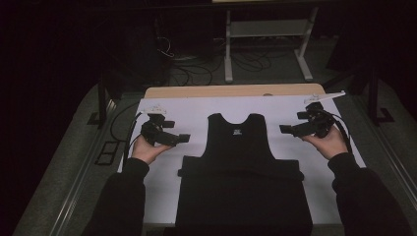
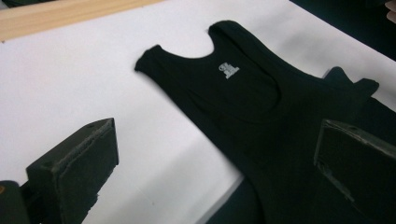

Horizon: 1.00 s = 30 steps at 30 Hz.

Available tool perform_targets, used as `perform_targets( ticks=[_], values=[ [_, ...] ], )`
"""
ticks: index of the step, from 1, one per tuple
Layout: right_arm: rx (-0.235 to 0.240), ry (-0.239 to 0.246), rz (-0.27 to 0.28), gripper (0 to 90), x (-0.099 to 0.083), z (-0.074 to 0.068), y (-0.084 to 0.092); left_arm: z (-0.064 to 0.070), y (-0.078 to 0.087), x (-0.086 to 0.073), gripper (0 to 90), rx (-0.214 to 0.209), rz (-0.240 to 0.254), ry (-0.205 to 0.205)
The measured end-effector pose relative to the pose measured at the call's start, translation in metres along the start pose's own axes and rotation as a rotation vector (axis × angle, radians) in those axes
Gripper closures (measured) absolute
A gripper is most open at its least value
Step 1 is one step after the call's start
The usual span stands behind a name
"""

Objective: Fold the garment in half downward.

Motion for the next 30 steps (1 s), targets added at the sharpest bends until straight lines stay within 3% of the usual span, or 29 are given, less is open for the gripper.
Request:
perform_targets(
  ticks=[18, 30],
  values=[
    [0.011, 0.012, 0.016, 0.0, 0.03, 0.001, -0.004, -0.005, -0.012, 0.028, 0.0, 0.01, 0.002, -0.019],
    [-0.001, 0.02, -0.004, 0.0, 0.04, 0.009, -0.018, -0.007, -0.03, 0.038, 0.0, -0.006, 0.007, 0.0]
  ],
)
Point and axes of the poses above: each handheld gripper's, and its own axes: y roughly backward along the jaws, x roughly out of its top, z roughly to its right, the point moved 2 cm from there along -y, roughly forward along the jaws, and after that the axes turned 1 degree about x, right-handed, at the moved point
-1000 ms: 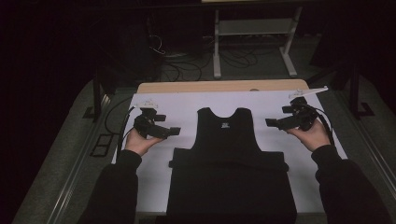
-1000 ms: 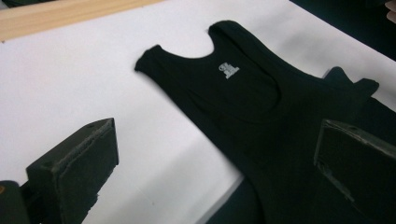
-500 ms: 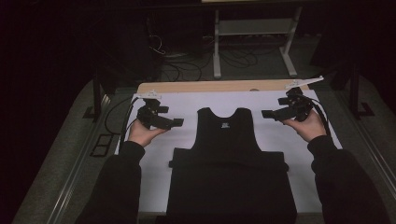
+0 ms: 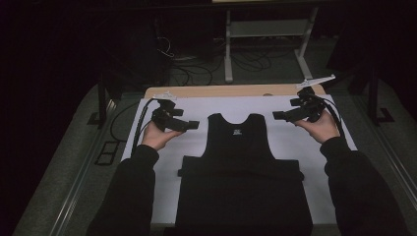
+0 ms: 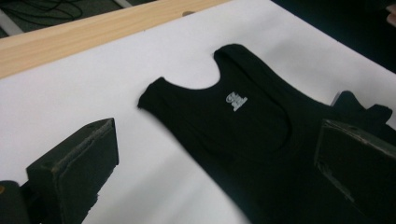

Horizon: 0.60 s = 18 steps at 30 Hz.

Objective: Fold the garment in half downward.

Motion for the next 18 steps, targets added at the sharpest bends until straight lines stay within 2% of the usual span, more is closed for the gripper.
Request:
perform_targets(
  ticks=[10, 16, 18],
  values=[
    [0.003, 0.011, -0.004, 0.0, 0.011, 0.002, -0.013, -0.004, -0.016, 0.012, 0.0, -0.006, -0.001, -0.001],
    [0.0, 0.01, -0.015, 0.0, 0.017, 0.003, -0.021, -0.008, -0.026, 0.016, 0.0, 0.002, -0.033, -0.011],
    [-0.003, 0.011, -0.003, 0.0, 0.019, 0.004, -0.025, -0.01, -0.029, 0.016, 0.0, -0.001, -0.04, -0.006]
  ],
)
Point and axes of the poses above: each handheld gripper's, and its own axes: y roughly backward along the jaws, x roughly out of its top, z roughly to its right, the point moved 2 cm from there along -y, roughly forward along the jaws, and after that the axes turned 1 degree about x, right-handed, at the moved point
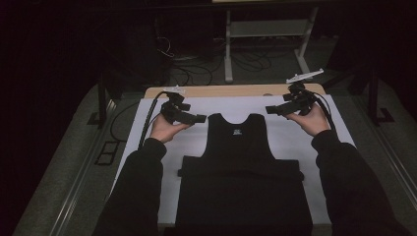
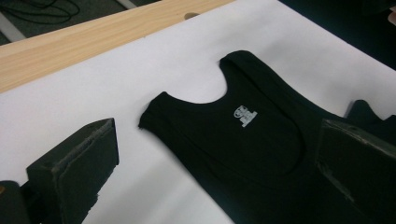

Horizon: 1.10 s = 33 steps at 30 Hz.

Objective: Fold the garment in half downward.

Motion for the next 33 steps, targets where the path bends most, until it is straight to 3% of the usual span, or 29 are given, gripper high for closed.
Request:
perform_targets(
  ticks=[8, 16, 23, 33],
  values=[
    [-0.001, -0.01, -0.018, 0.0, -0.004, 0.001, -0.022, -0.009, -0.016, -0.006, 0.0, -0.01, -0.012, 0.027],
    [0.01, -0.036, -0.027, 0.0, -0.005, 0.008, -0.038, -0.021, -0.025, -0.009, 0.0, 0.008, 0.017, 0.08],
    [0.005, -0.044, -0.052, 0.0, -0.007, 0.012, -0.051, -0.033, -0.032, -0.008, 0.0, 0.033, 0.013, 0.112],
    [0.011, -0.06, -0.082, 0.2, -0.015, 0.015, -0.073, -0.041, -0.051, -0.014, 0.0, 0.006, 0.01, 0.139]
  ],
)
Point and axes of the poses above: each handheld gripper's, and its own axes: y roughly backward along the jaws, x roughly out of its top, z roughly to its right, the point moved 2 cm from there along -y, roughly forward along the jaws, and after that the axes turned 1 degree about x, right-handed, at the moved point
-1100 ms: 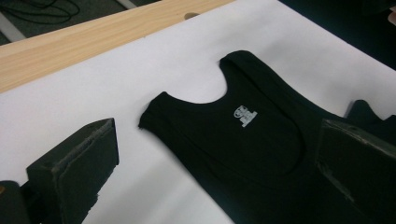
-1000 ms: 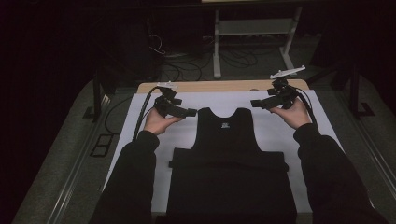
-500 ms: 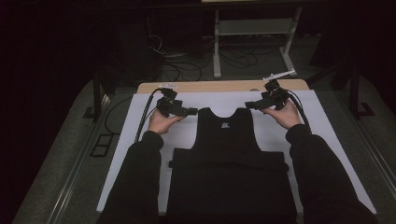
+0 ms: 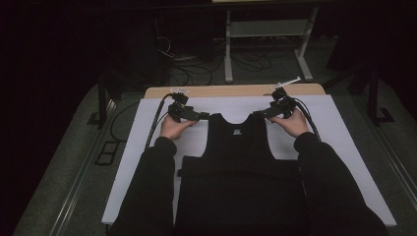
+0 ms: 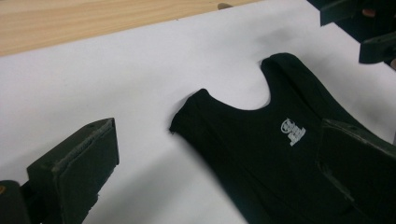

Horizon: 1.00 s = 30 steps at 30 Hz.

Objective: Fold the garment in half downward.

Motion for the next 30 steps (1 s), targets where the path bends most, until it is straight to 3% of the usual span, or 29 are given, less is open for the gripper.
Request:
perform_targets(
  ticks=[10, 17, 23, 26, 30],
  values=[
    [-0.02, -0.046, -0.001, 9.9, -0.004, 0.011, -0.005, 0.004, -0.017, 0.001, 0.6, 0.007, -0.021, -0.003],
    [-0.057, -0.07, -0.016, 14.6, -0.007, 0.014, -0.009, 0.007, -0.022, 0.001, 13.5, 0.08, -0.019, -0.021],
    [-0.076, -0.101, -0.016, 25.7, -0.009, 0.016, -0.013, 0.002, -0.027, 0.0, 18.4, 0.104, -0.025, 0.033],
    [-0.067, -0.1, -0.027, 38.2, -0.01, 0.015, -0.017, 0.003, -0.03, -0.002, 16.9, 0.108, -0.034, 0.033],
    [-0.075, -0.102, -0.034, 40.9, -0.013, 0.015, -0.023, 0.003, -0.033, -0.003, 18.0, 0.109, -0.047, 0.037]
  ],
)
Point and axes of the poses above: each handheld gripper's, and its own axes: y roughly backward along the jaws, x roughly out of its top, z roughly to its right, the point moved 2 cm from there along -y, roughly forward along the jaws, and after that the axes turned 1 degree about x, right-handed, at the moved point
